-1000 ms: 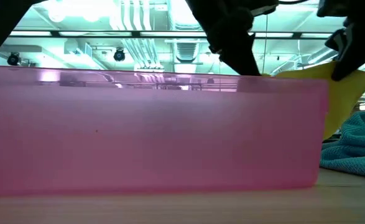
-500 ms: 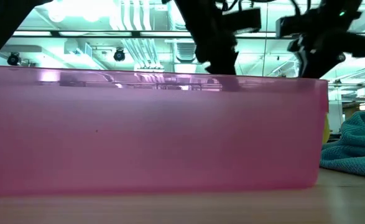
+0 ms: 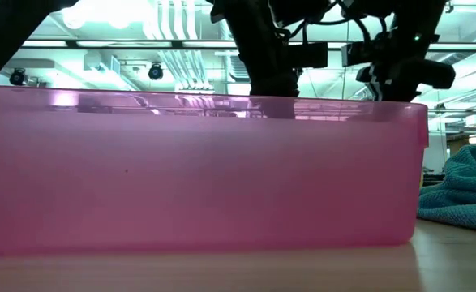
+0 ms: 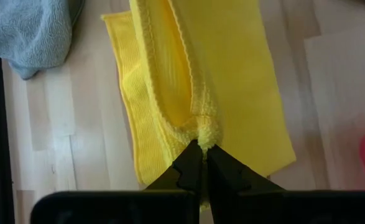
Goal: Fold microfiber towels
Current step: Fold the yellow microfiber cloth
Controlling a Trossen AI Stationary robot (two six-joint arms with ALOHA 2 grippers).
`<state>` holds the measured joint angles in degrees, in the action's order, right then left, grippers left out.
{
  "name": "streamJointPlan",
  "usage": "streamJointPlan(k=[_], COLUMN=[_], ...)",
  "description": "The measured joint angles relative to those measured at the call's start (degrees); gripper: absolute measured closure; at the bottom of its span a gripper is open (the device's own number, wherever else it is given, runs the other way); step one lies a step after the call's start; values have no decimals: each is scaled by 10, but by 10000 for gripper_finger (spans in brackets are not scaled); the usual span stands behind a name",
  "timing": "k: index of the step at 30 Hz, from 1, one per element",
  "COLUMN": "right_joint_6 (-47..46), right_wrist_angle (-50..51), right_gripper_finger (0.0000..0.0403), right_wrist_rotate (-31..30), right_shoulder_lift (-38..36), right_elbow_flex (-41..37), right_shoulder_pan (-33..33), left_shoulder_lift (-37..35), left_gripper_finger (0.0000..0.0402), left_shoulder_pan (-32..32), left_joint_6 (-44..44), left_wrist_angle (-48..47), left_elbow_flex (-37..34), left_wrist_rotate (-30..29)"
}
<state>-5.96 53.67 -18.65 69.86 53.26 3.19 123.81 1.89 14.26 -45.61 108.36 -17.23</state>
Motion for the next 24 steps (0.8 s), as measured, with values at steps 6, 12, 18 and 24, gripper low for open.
streamJointPlan(k=[6, 12, 18, 24], right_joint_6=[40, 61, 76, 83], right_wrist_angle=[-21, -25, -34, -47], right_gripper_finger=[394, 394, 394, 394], right_wrist_rotate=[-4, -3, -6, -9], right_shoulder_lift=[32, 83, 103, 111], right_elbow_flex=[0, -1, -1, -2], right_shoulder_pan=[-28, -52, -70, -93], left_shoulder_lift=[0, 0, 0, 0], left_gripper_finger=[402, 401, 401, 402], left_shoulder_pan=[-5, -13, -25, -38], left_joint_6=[2, 0, 0, -3], left_wrist_angle=[-3, 29, 66, 97], left_elbow_flex=[-1, -23, -50, -66], left_wrist_rotate=[0, 0, 0, 0])
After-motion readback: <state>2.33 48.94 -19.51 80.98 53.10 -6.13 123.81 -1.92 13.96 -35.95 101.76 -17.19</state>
